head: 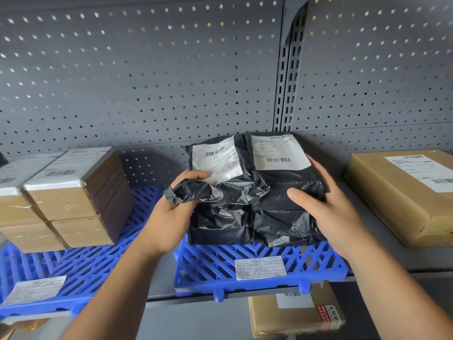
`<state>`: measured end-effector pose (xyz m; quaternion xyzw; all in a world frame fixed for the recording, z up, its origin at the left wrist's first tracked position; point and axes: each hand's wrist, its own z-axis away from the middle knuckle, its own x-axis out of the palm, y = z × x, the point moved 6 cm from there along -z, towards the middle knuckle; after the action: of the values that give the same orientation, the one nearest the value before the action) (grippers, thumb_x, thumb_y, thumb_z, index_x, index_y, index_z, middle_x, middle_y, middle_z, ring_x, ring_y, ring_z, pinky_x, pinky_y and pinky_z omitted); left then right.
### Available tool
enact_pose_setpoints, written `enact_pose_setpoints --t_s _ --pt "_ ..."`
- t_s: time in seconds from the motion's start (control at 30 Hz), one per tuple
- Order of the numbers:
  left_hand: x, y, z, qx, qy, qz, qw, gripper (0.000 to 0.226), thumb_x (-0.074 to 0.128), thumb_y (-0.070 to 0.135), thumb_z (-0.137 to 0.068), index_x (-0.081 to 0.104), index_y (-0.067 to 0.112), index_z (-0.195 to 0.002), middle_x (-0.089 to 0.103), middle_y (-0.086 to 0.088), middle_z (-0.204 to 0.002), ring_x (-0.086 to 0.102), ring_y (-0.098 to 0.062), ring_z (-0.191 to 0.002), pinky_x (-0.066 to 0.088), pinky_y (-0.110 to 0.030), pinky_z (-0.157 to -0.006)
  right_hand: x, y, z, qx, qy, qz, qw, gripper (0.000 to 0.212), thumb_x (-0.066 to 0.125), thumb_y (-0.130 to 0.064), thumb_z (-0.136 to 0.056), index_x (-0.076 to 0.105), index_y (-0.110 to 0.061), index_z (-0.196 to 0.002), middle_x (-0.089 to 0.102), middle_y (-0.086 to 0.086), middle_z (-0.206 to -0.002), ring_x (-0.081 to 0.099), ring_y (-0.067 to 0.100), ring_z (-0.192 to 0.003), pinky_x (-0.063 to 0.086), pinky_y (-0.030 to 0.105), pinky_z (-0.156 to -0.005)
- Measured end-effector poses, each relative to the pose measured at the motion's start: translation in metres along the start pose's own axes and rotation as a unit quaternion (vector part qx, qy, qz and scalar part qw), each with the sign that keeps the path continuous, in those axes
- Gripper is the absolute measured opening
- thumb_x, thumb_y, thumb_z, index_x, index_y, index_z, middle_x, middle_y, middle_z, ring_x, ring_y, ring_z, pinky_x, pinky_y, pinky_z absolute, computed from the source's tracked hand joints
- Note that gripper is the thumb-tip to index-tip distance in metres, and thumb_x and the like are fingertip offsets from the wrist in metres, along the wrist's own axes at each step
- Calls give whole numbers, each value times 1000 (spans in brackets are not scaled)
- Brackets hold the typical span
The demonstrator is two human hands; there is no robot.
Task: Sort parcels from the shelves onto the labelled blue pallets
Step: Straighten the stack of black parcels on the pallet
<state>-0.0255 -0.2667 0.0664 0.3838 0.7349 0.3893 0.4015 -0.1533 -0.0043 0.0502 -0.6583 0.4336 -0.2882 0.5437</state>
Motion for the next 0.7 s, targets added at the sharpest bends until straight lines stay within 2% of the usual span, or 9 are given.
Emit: enact_pose_setpoints --t_s 0.07,0.13,0.2,0.27,0.37,0.43,0.5,0.6,0.7 --pt "-1 -1 3 -7 -9 4 1000 41 64 42 -91 60 38 -132 71 -2 -117 66 -25 -112 53 -45 -102 0 -1 1 2 14 3 1000 85 85 -66 -64 41 -67 -137 70 -20 -125 69 6 -113 47 44 -102" --pt "-3 -4 7 -12 -12 -9 1000 59 69 38 -88 49 47 -142 70 9 -122 66 -16 -114 51 -37 -100 -1 -2 5 1 45 2 999 89 87 -67 -61 40 -68 -136 67 -22 -130 68 6 -114 49 44 -102" --pt "-4 -7 12 -18 -9 -4 1000 75 72 32 -87 36 52 -149 61 18 -138 58 -5 -128 42 -32 -107 -1 -3 11 -8 74 11 997 91 87 -67 -59 40 -67 -137 62 -23 -136 65 5 -118 49 45 -103" --pt "-6 -10 18 -25 4 6 1000 84 73 31 -85 29 57 -151 51 18 -151 49 -5 -138 39 -34 -113 0 -3 17 -11 95 17 995 91 87 -67 -59 40 -66 -138 61 -23 -137 63 4 -120 47 44 -105" --pt "-8 -14 29 -47 5 47 998 87 74 33 -82 27 63 -148 47 11 -155 50 -22 -140 41 -48 -116 4 -2 25 -6 126 23 992 88 86 -62 -63 37 -68 -136 63 -21 -135 61 2 -123 46 45 -107" --pt "-12 -17 36 -61 7 34 998 88 76 38 -81 24 68 -146 41 25 -155 45 -32 -142 40 -56 -115 6 -1 32 1 147 28 989 88 86 -60 -64 35 -71 -135 59 -23 -139 58 0 -125 45 44 -108" --pt "-15 -17 43 -63 7 12 998 88 76 43 -81 22 70 -146 36 36 -153 45 -20 -143 39 -49 -115 8 1 40 2 165 23 986 92 86 -56 -65 33 -65 -140 58 -25 -138 57 -3 -125 45 43 -108" --pt "-15 -19 52 -70 3 13 997 88 76 48 -79 22 71 -144 40 24 -155 45 -9 -142 40 -45 -114 12 4 53 5 186 31 982 102 83 -53 -66 27 -49 -151 56 -28 -140 53 -9 -126 44 40 -110" --pt "-12 -16 61 -83 6 12 996 88 75 54 -73 23 74 -141 42 24 -153 45 -3 -138 43 -36 -109 15 1 70 11 211 65 975 104 79 -61 -62 25 -50 -151 43 -24 -152 40 -9 -136 38 30 -110"
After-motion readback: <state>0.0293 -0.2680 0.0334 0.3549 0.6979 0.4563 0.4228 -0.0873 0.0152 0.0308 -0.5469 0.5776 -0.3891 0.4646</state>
